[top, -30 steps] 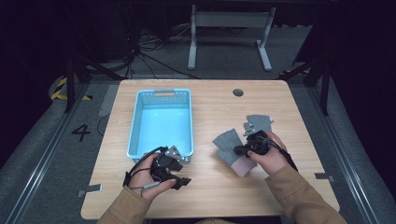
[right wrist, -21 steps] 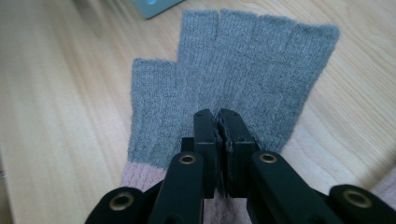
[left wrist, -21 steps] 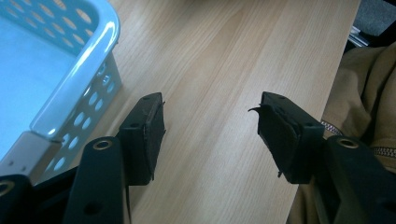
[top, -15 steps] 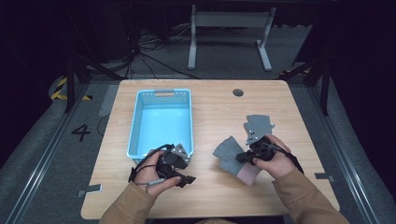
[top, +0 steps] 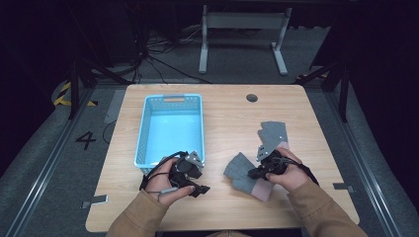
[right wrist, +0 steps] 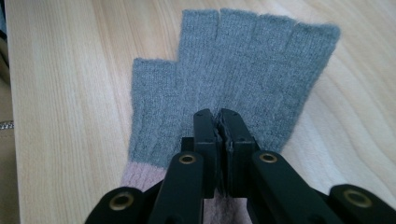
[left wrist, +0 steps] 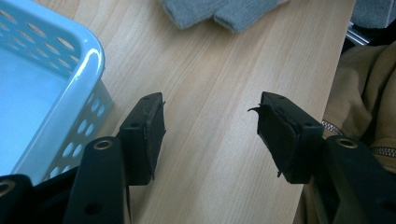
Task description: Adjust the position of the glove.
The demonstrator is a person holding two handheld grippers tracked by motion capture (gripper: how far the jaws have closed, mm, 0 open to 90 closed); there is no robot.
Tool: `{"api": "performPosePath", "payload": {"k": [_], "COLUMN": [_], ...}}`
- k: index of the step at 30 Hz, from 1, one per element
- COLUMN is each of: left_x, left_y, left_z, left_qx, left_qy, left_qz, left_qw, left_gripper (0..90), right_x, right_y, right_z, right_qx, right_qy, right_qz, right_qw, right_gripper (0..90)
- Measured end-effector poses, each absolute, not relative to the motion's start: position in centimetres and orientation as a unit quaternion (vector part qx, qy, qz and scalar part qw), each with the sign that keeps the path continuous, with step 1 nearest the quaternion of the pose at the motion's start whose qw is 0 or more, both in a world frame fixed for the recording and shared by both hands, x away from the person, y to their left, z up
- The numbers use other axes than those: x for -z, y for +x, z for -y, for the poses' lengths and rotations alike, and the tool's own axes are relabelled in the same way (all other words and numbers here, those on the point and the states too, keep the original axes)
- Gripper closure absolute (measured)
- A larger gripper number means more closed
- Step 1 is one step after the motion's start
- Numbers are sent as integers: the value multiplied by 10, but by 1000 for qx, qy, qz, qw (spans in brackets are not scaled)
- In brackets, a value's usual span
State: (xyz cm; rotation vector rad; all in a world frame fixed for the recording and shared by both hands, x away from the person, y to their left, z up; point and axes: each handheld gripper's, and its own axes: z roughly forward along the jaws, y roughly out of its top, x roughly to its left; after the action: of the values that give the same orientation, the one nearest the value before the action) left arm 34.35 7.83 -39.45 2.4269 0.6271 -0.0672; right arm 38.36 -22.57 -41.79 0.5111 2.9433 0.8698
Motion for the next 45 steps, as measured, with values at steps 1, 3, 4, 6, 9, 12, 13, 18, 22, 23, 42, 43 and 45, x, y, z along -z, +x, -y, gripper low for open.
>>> {"api": "performPosePath", "payload": {"k": [1, 3, 4, 6, 9, 12, 13, 18, 22, 23, 42, 43, 45], "left_x": [394, 394, 394, 394, 394, 394, 394, 393, 391, 392, 392, 391, 391], "left_y": [343, 343, 343, 343, 343, 344, 344, 347, 351, 352, 357, 357, 357], "left_z": [-78, -79, -79, -79, -78, -77, -76, -72, -66, -65, -55, -55, -56], "left_qx": [26, 26, 25, 26, 26, 27, 27, 28, 32, 33, 42, 42, 40], "left_qy": [919, 919, 919, 919, 919, 921, 920, 922, 924, 926, 928, 928, 927], "left_qz": [-238, -239, -239, -238, -238, -234, -234, -225, -215, -212, -197, -197, -198], "left_qw": [312, 312, 312, 311, 313, 311, 312, 314, 314, 312, 312, 313, 315], "left_gripper": [425, 425, 425, 425, 425, 424, 425, 424, 424, 424, 423, 423, 423], "right_x": [420, 425, 426, 429, 432, 432, 431, 422, 418, 418, 434, 436, 437], "right_y": [384, 384, 385, 386, 386, 386, 385, 377, 367, 364, 337, 337, 337], "right_z": [224, 222, 221, 220, 220, 223, 224, 233, 240, 241, 228, 228, 226], "right_qx": [-278, -274, -273, -271, -272, -283, -291, -323, -325, -324, -281, -275, -267], "right_qy": [161, 158, 155, 155, 168, 183, 193, 223, 215, 211, 167, 165, 166], "right_qz": [-947, -949, -949, -950, -947, -941, -937, -920, -921, -922, -941, -943, -945], "right_qw": [14, 11, 11, 12, 16, 16, 15, 5, -21, -28, -84, -86, -86], "right_gripper": [865, 864, 863, 856, 793, 752, 745, 816, 895, 897, 899, 899, 899]}}
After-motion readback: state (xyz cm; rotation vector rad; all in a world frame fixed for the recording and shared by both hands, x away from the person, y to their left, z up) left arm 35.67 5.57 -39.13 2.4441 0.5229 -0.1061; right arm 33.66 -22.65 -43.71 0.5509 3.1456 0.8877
